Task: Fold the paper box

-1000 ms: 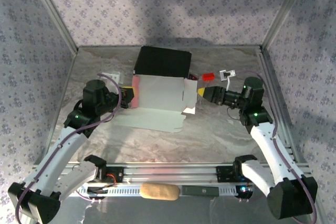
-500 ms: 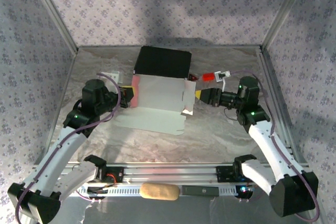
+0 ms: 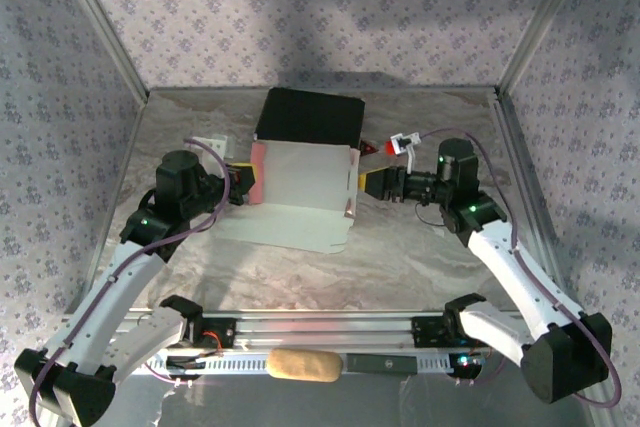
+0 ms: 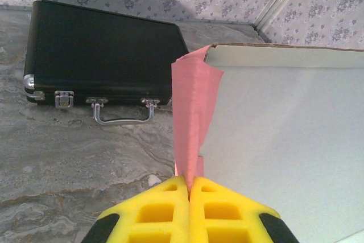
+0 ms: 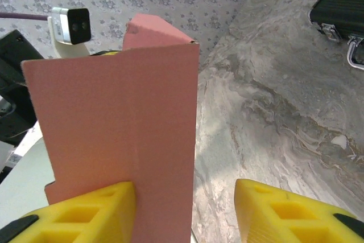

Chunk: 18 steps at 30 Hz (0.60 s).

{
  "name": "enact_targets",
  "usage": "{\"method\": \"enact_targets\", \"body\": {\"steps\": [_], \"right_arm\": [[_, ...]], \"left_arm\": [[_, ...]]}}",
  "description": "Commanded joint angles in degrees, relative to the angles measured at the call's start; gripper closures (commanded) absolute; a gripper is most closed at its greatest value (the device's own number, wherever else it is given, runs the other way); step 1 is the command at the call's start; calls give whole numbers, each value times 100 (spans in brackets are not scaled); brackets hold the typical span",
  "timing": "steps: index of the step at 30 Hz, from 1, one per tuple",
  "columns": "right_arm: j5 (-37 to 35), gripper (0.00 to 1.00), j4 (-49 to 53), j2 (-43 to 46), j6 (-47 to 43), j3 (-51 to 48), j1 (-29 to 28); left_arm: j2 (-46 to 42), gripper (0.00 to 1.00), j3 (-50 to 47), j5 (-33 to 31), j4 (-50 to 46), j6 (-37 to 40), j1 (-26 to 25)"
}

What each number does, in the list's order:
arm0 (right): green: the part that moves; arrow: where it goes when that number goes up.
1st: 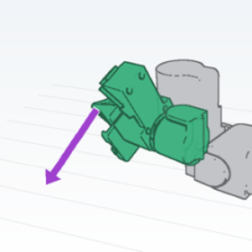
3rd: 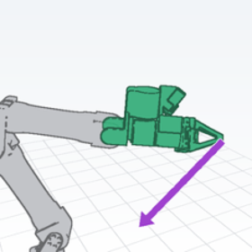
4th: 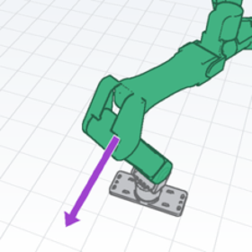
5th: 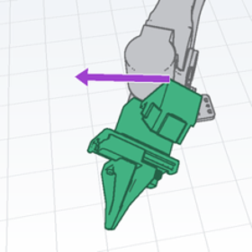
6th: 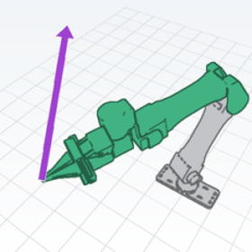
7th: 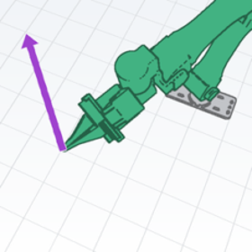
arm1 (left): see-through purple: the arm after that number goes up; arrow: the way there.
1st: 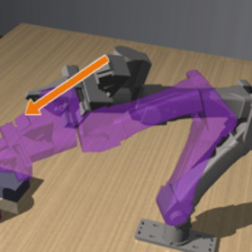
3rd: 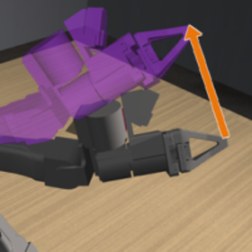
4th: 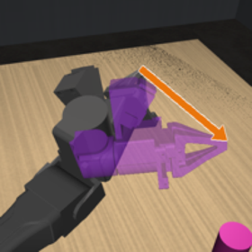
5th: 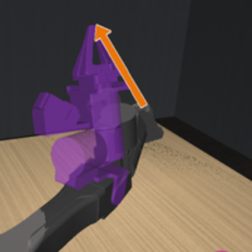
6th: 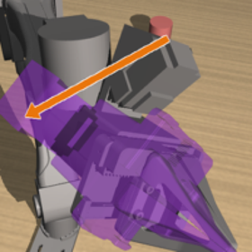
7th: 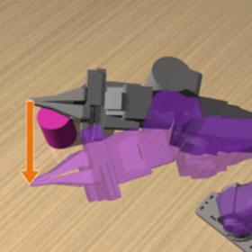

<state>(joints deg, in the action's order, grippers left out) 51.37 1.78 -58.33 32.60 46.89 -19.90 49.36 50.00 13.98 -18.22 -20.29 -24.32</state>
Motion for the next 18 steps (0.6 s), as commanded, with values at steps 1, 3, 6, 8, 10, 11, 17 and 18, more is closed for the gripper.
{"method": "enact_targets", "body": {"steps": [1, 3, 6, 8, 10, 11, 17, 18], "right_arm": [[-192, 47, 208, -74, -261, 270, -155], [-224, 46, 252, -68, -280, 327, -198], [-224, 44, 233, -25, -245, 389, -275], [-256, 43, 294, 16, -275, 456, -366], [-313, 42, 402, 15, -330, 526, -443], [-330, 42, 429, 1, -341, 541, -468], [-366, 39, 430, -74, -336, 547, -540], [-362, 38, 420, -70, -329, 540, -548]], "left_arm": [[16, 100, 169, 193, 152, -62, 29], [29, 100, 171, 193, 162, -62, 24], [56, 100, 170, 189, 161, -62, 7], [65, 100, 172, 159, 164, -62, -11], [65, 100, 168, 143, 169, -62, -29], [65, 100, 171, 133, 175, -62, -38], [88, 100, 200, 66, 152, -45, -115], [82, 100, 206, 49, 144, -37, -132]]}}
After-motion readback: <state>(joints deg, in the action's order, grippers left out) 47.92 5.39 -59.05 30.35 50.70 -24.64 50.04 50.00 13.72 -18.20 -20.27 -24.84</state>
